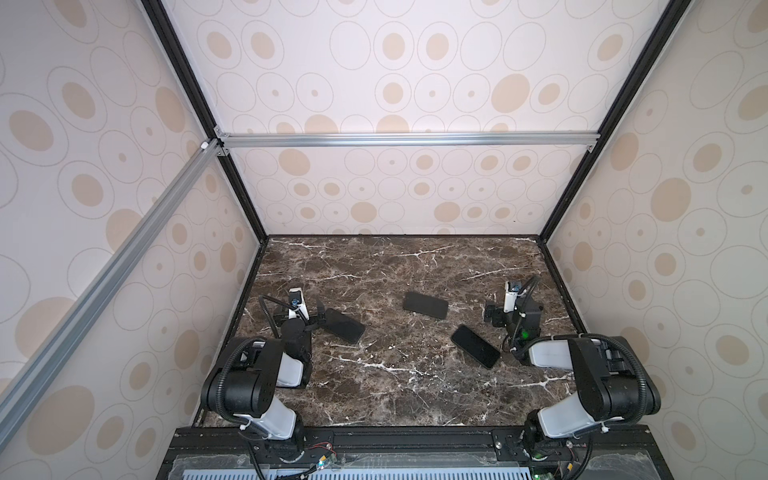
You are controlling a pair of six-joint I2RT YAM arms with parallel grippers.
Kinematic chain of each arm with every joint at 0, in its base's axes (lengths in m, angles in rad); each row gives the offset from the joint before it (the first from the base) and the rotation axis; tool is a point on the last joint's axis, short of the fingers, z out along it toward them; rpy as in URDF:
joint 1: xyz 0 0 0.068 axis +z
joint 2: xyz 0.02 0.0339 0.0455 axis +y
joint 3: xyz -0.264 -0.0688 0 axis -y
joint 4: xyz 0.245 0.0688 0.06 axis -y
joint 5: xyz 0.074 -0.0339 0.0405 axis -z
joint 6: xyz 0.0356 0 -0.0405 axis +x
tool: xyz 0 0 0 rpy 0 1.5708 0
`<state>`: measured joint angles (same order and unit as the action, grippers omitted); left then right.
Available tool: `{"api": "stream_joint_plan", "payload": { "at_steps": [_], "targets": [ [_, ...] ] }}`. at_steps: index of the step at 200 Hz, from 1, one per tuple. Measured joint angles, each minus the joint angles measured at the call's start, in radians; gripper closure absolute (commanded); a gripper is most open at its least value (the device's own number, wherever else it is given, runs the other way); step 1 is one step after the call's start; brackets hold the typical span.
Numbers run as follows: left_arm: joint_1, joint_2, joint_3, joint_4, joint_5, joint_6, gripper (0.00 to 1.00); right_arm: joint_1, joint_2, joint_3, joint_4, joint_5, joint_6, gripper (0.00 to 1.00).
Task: Take the phone out of the phone case
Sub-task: 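Raise both arms from rest and move grippers toward the phones, then lower the right gripper onto the cased phone nearest the robot and grasp it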
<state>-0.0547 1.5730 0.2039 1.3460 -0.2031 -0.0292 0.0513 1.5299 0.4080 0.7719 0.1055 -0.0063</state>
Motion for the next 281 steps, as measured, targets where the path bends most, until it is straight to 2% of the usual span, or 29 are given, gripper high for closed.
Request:
{"api": "stream_joint_plan", "payload": {
  "at_steps": [51, 86, 116, 150, 176, 195, 205, 224, 245, 264, 281],
  "targets": [
    [-0.013, -0.019, -0.01, 0.0, 0.02, 0.013, 0.01, 0.0, -0.008, 0.0, 0.001, 0.005, 0.001, 0.0],
    [-0.049, -0.207, -0.017, -0.11, -0.046, 0.013, 0.01, 0.0, -0.154, 0.034, -0.17, 0.055, 0.04, 0.01],
    [-0.057, -0.349, 0.014, -0.271, -0.066, -0.041, 0.01, 0.0, -0.302, 0.064, -0.279, 0.071, 0.115, 0.0],
    [-0.06, -0.456, 0.075, -0.481, -0.078, -0.171, 0.01, 0.0, -0.359, 0.135, -0.485, 0.079, 0.27, 0.0],
    [-0.061, -0.5, 0.158, -0.715, -0.166, -0.362, 0.01, 0.0, -0.377, 0.177, -0.612, 0.071, 0.347, 0.0],
    [-0.061, -0.52, 0.193, -0.835, -0.188, -0.459, 0.01, 0.0, -0.397, 0.192, -0.701, 0.061, 0.386, 0.0],
    [-0.061, -0.533, 0.196, -0.884, -0.183, -0.502, 0.01, 0.0, -0.403, 0.202, -0.747, 0.051, 0.406, 0.04],
    [-0.061, -0.545, 0.198, -0.957, -0.119, -0.552, 0.01, 0.0, -0.404, 0.231, -0.834, 0.014, 0.433, 0.0],
    [-0.081, -0.542, 0.211, -1.024, -0.041, -0.603, 0.01, 0.0, -0.402, 0.267, -0.921, -0.09, 0.42, 0.0],
    [-0.168, -0.542, 0.214, -1.063, -0.023, -0.637, 0.01, 0.001, -0.386, 0.296, -0.99, -0.192, 0.409, 0.0],
    [-0.296, -0.536, 0.229, -1.109, -0.031, -0.65, 0.01, 0.012, -0.356, 0.315, -1.044, -0.271, 0.401, 0.0]
  ]
}}
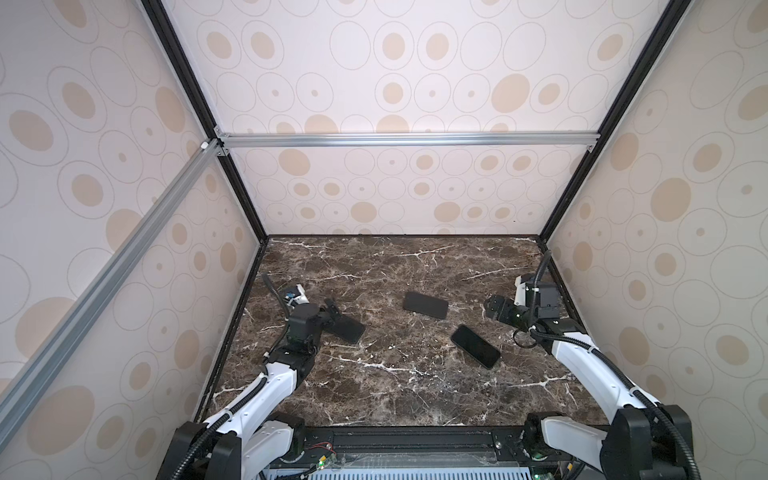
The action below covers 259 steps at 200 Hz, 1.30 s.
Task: Take the phone out of the phone case
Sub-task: 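Lower the right gripper onto the cased phone nearest the robot and grasp it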
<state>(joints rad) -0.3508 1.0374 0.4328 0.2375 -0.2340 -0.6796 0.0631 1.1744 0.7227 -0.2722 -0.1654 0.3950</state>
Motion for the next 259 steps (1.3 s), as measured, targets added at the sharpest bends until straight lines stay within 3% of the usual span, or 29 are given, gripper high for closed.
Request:
{"api": "stream_joint_plan", "payload": {
  "at_steps": [47, 86, 146, 259],
  "targets": [
    [-0.264, 0.082, 0.08, -0.037, -0.012, -0.016, 0.01, 0.068, 0.121, 0.033, -0.159, -0.106, -0.031, 0.0],
    [-0.379, 0.16, 0.1, 0.011, 0.051, -0.016, 0.01, 0.078, 0.213, 0.061, -0.211, -0.114, -0.06, 0.0],
    [-0.41, 0.206, 0.138, 0.077, 0.125, -0.008, 0.01, 0.078, 0.339, 0.111, -0.23, -0.09, -0.106, 0.0],
    [-0.413, 0.166, 0.138, 0.082, 0.124, -0.001, 0.01, 0.078, 0.359, 0.114, -0.292, -0.109, -0.106, 0.0]
  ]
}}
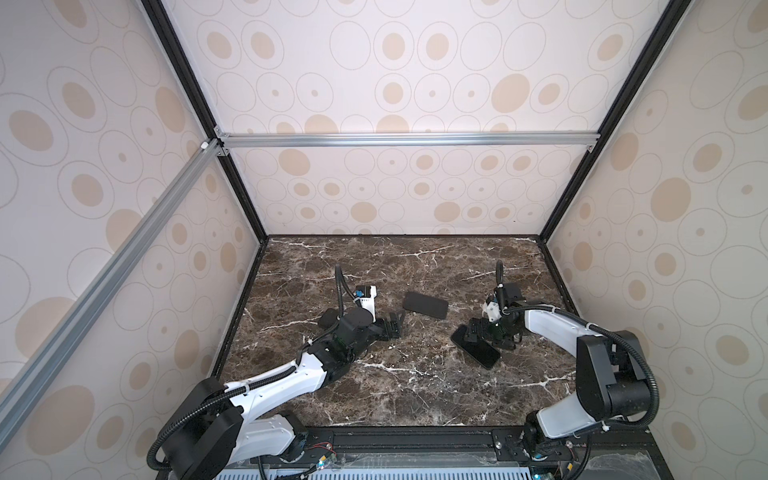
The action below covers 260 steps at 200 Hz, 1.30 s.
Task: Take the phone out of the phone case
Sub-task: 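Lower the right gripper onto the cased phone nearest the robot and grasp it, then lift the cased phone with the right gripper toward the left gripper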
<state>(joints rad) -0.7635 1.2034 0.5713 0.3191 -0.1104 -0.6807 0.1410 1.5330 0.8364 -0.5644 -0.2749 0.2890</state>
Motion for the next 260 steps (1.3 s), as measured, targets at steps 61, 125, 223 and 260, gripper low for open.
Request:
{"api": "stream_joint_plan", "payload": {
  "at_steps": [61, 125, 223, 260],
  "targets": [
    [0.0, 0.0, 0.0, 0.0, -0.002, 0.001, 0.01, 0.02, -0.016, -0.016, -0.027, -0.013, 0.002, 0.0],
    [0.0, 0.0, 0.0, 0.0, -0.013, 0.0, 0.01, 0.121, -0.032, -0.029, -0.05, 0.025, 0.008, 0.0],
    [0.069, 0.0, -0.063, 0.047, 0.058, -0.072, 0.01, 0.312, 0.019, 0.014, -0.076, 0.267, 0.047, 0.07],
    [0.085, 0.0, -0.066, 0.071, 0.106, -0.088, 0.01, 0.314, 0.057, 0.03, -0.075, 0.303, 0.046, 0.12]
  ]
}}
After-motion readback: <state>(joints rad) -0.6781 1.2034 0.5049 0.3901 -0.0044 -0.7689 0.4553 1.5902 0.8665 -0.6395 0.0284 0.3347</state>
